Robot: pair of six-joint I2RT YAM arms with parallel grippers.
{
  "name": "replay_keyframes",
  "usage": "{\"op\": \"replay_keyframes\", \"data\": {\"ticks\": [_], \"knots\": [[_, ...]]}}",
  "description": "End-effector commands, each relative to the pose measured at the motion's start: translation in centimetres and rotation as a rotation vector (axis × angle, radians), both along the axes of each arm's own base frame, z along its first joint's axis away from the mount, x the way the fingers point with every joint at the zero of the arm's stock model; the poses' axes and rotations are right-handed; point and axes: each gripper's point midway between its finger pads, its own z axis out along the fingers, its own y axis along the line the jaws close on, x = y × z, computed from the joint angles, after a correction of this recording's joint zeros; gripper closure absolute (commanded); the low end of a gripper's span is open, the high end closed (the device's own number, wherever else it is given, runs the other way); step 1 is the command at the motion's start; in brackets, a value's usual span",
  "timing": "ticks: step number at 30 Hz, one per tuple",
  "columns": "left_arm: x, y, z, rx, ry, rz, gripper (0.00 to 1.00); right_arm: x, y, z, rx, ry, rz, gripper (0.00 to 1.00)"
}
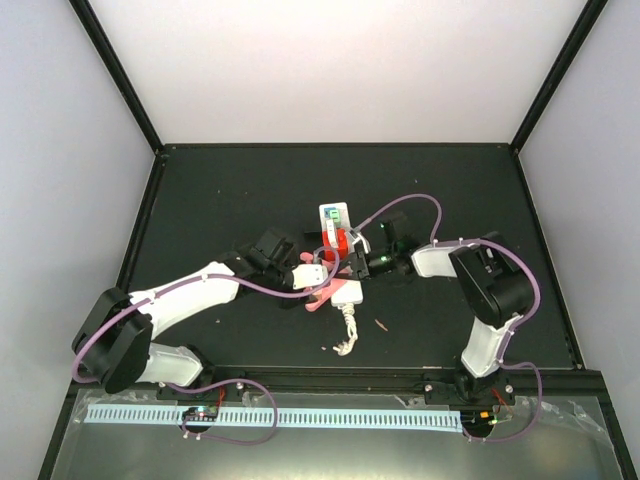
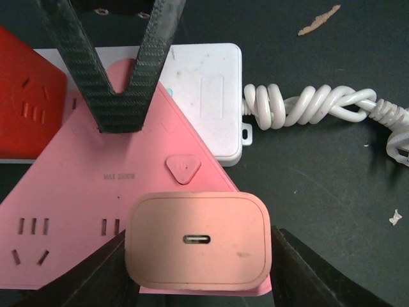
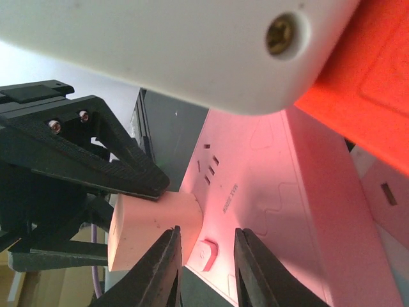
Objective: Pull the plug off the socket
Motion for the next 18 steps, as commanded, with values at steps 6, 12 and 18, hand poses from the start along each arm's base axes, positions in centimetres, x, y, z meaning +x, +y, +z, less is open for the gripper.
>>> {"op": "replay_keyframes", "data": {"ticks": [6, 12, 18], "knots": [[0.6, -2.1, 2.8, -0.098, -0.010, -0.021, 0.60, 0.4, -1.3, -3.9, -0.105, 0.095, -0.047, 0.78], [0.5, -2.0, 3.1, -0.116, 0.015, -0.022, 0.71, 0.8, -2.4, -5.7, -0.148, 0.134, -0.067, 0.84], [1.5, -1.5, 4.2, -0.181, 0.095, 0.038, 0.74, 0.9, -2.6, -5.9, -0.161, 0.116, -0.066, 0.95]]}}
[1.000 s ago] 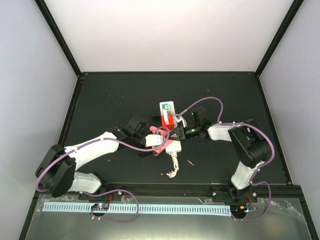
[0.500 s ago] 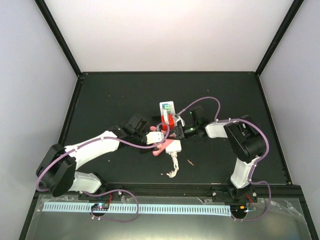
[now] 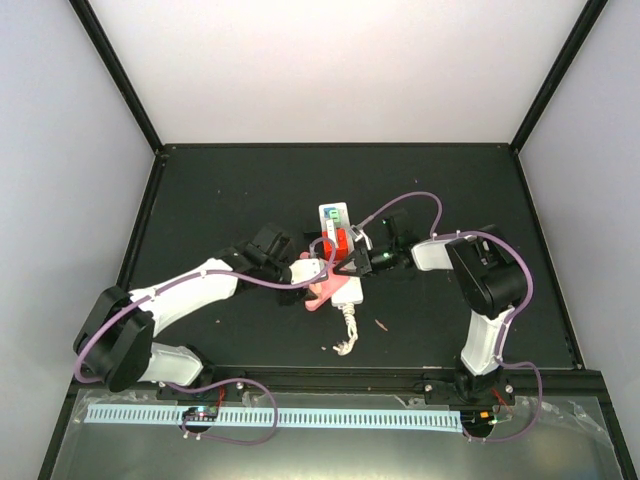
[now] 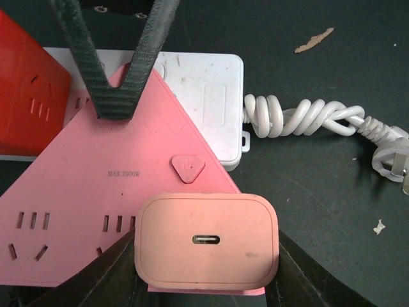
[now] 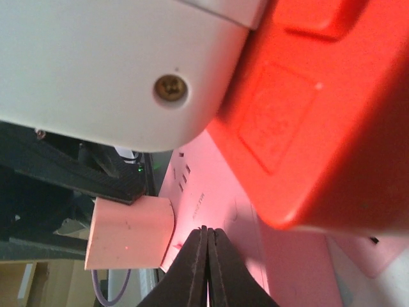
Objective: Pull the plug off the socket
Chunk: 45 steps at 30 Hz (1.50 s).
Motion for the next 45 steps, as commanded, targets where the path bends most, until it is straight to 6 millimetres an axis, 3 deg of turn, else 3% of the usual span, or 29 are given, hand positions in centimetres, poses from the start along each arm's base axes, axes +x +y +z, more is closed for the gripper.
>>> {"op": "replay_keyframes", "data": {"ticks": [1, 8, 15, 24, 32, 42, 45], "knots": [[1.3, -1.4, 3.7, -0.144, 0.055, 0.011, 0.75, -0.5, -1.9, -4.9, -0.178, 0.079, -0.066, 0.97], [1.6, -1.3, 3.9, -0.171, 0.082, 0.005, 0.76, -0.5, -2.0, -4.7, -0.192, 0.044, -0.060, 0.99], [0.4, -1.2, 3.3, -0.108, -0.074, -0.093, 0.78, -0.4, -2.1, -4.8, -0.203, 0.027, -0.065, 0.99], [0.0, -1.0, 2.8, -0.052, -0.105, -0.093, 0.78, -0.4, -2.2, -5.1, -0.217, 0.024, -0.067, 0.99], [-0.9, -1.5, 3.9, -0.095, -0.005, -0.076, 0.80, -0.3, -2.3, -5.2, -0.227, 0.010, -0.071, 0.99], [-0.4, -1.1, 3.8, -0.065, 0.090, -0.040, 0.81, -0.3, -2.3, -5.1, -0.230, -0.002, -0.074, 0.99], [-0.4, -1.0, 3.4, -0.057, 0.074, -0.056, 0.81, -0.3, -2.0, -4.2, -0.199, -0.011, -0.061, 0.99]]}}
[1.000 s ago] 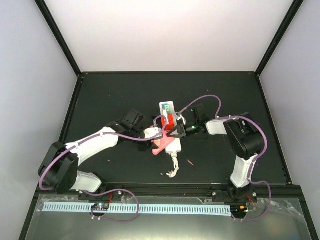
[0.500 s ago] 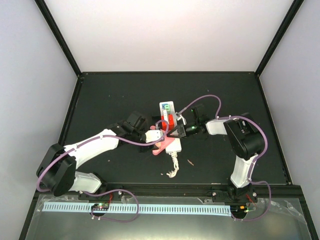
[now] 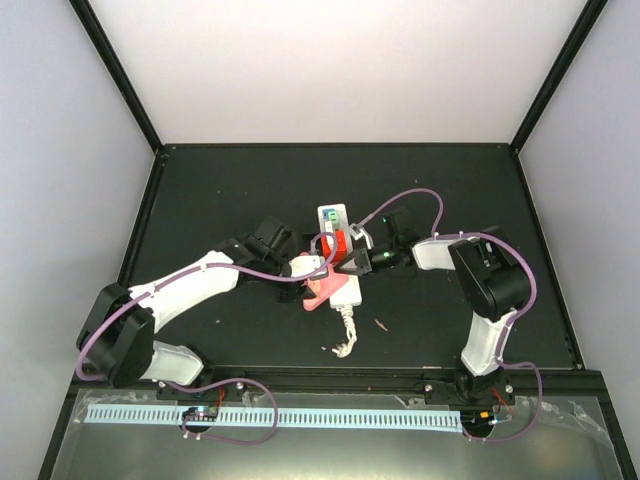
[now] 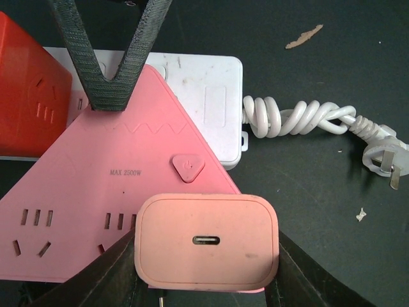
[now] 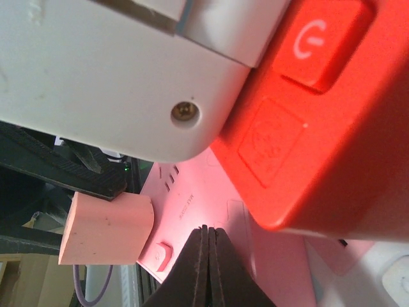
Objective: Pull the plug off the socket
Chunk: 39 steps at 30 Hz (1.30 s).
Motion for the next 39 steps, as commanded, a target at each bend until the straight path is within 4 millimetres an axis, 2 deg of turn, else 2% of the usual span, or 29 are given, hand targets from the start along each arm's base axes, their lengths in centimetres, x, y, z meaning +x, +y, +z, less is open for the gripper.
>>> {"op": "replay_keyframes", "data": {"ticks": [1, 7, 11, 14, 22, 29, 33, 37, 39], "knots": [[-0.3, -1.1, 2.1, -0.074, -0.001, -0.049, 0.82, -0.6, -1.6, -3.6, -0.151, 0.048, -0.065, 0.99], [0.2, -0.5, 0.5, -0.039, -0.066, -0.050, 0.81, -1.7, -0.4, 2.1, -0.004, -0.052, -0.009, 0.91], [0.7, -0.8, 0.4, -0.041, -0.079, -0.045, 0.81, -3.9, 0.8, 4.1, 0.040, -0.095, 0.065, 0.85], [1.0, -0.9, 0.5, -0.037, -0.087, -0.045, 0.81, -4.8, 1.7, 3.6, 0.034, -0.076, 0.101, 0.83], [1.0, -0.7, 0.2, -0.023, -0.104, -0.049, 0.80, -3.5, 2.9, 1.9, 0.043, 0.054, 0.084, 0.82], [1.0, -1.0, 0.0, -0.018, -0.113, -0.063, 0.80, -2.5, 3.3, 2.3, 0.065, 0.100, 0.053, 0.82], [0.9, -0.9, 0.0, -0.011, -0.116, -0.062, 0.78, -2.2, 3.0, 0.8, 0.037, 0.148, 0.028, 0.83], [1.0, -0.8, 0.1, -0.011, -0.122, -0.058, 0.73, -2.5, 2.6, -1.4, 0.013, 0.225, 0.023, 0.84], [1.0, -0.8, 0.1, -0.010, -0.120, -0.048, 0.63, -2.6, 2.4, -2.0, 0.006, 0.240, 0.022, 0.86]]}}
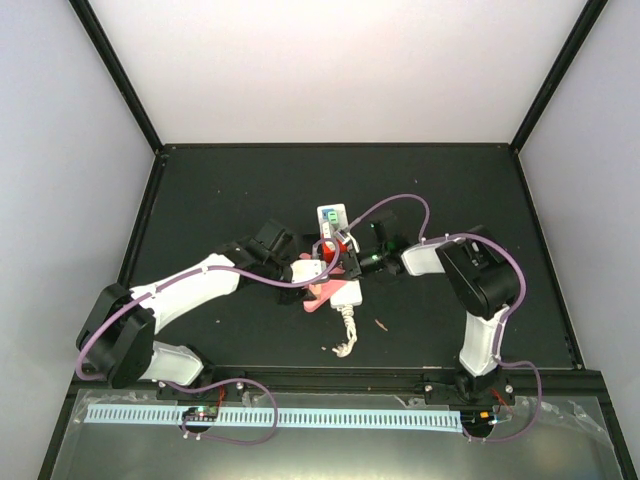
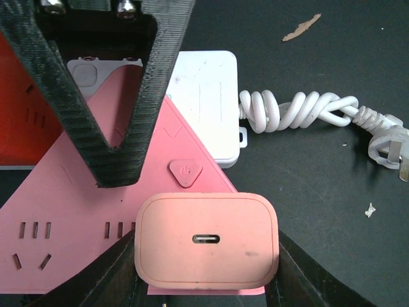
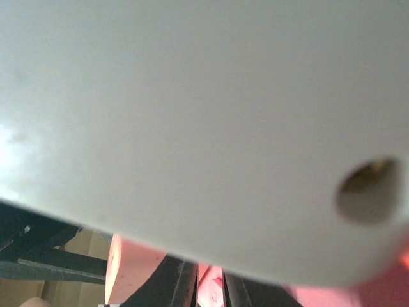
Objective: Pull the plug off the socket
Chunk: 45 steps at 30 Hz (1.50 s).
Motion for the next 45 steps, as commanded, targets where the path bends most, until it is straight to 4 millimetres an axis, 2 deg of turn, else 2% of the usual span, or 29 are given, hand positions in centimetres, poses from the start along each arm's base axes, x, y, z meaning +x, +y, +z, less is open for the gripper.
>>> {"op": "replay_keyframes", "data": {"ticks": [1, 2, 5, 9, 12, 14, 18, 23, 29, 41, 45], "knots": [[1.2, -0.7, 0.7, -0.020, -0.066, 0.003, 0.57, -0.6, -0.9, -3.2, -0.069, 0.140, -0.026, 0.87], [1.1, -0.7, 0.8, -0.022, -0.066, 0.003, 0.51, -0.8, -1.1, -3.5, -0.075, 0.146, -0.024, 0.88], [0.8, -0.8, 0.4, -0.011, -0.067, -0.004, 0.43, -1.2, -1.4, -4.1, -0.095, 0.141, -0.019, 0.91], [0.8, -0.7, 0.2, -0.005, -0.090, -0.002, 0.34, -1.1, -1.7, -4.4, -0.113, 0.125, -0.016, 0.92], [0.6, -0.8, 0.2, -0.009, -0.095, -0.007, 0.32, -1.2, -1.8, -4.4, -0.117, 0.113, -0.011, 0.93], [0.5, -0.8, 0.3, -0.011, -0.097, -0.010, 0.36, -1.3, -1.9, -4.4, -0.123, 0.100, -0.010, 0.92], [0.3, -0.8, 0.9, -0.028, -0.103, -0.007, 0.58, -1.5, -2.1, -3.9, -0.123, 0.083, -0.008, 0.93], [0.0, -1.0, 1.6, -0.059, -0.095, -0.009, 0.66, -1.9, -2.3, -3.8, -0.126, 0.096, -0.006, 0.94], [-0.2, -1.3, 2.2, -0.072, -0.049, 0.003, 0.73, -2.0, -2.5, -4.6, -0.155, 0.091, -0.006, 0.97], [-0.4, -1.8, 2.4, -0.034, 0.073, 0.024, 0.75, -1.7, -3.0, -5.6, -0.212, 0.044, -0.015, 0.99], [-0.1, -1.5, 2.4, 0.004, 0.050, 0.017, 0.76, -1.6, -3.2, -5.9, -0.229, 0.036, -0.020, 0.99]]}}
